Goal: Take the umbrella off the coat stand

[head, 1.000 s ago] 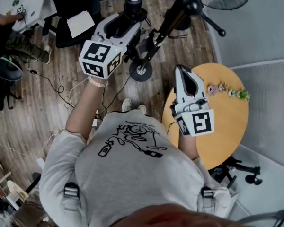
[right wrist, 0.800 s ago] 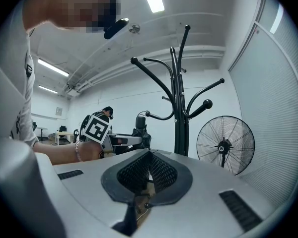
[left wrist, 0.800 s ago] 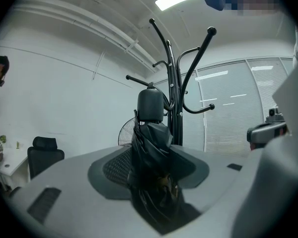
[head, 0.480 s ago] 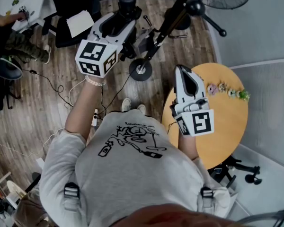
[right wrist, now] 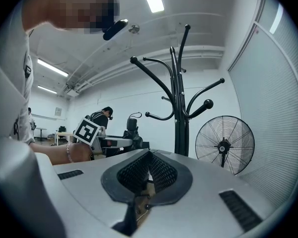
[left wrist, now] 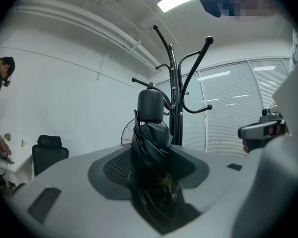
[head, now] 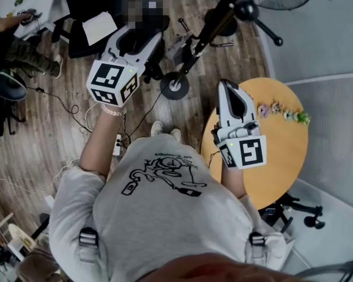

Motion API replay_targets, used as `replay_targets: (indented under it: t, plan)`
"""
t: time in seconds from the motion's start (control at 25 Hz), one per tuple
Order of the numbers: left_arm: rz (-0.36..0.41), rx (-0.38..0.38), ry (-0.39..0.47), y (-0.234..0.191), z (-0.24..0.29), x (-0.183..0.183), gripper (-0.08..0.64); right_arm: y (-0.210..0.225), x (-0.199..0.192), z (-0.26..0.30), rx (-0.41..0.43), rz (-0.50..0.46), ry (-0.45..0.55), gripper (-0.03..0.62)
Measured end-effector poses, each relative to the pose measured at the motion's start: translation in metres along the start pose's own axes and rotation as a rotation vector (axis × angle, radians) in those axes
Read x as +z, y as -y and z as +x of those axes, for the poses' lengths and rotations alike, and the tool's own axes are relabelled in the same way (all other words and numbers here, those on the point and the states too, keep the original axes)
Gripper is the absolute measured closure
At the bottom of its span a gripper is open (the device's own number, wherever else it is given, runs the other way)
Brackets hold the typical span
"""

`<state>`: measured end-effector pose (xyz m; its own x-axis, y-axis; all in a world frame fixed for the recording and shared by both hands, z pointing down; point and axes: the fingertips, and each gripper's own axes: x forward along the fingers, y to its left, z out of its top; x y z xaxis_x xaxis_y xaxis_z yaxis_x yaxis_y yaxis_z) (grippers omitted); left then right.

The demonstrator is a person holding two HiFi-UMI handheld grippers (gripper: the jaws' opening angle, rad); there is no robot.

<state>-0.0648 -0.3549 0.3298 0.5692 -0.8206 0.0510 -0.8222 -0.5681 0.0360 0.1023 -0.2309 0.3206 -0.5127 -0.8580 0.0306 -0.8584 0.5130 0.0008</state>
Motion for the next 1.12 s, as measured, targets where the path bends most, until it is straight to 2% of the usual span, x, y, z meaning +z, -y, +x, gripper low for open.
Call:
replay_targets:
  t: [1.12]
  plan:
    - [0.021,-0.079,0.053,0.053,-0.068,0.024,0.348,-0.005,0.008,-0.007,0.007,-0.010,0.014,0.577]
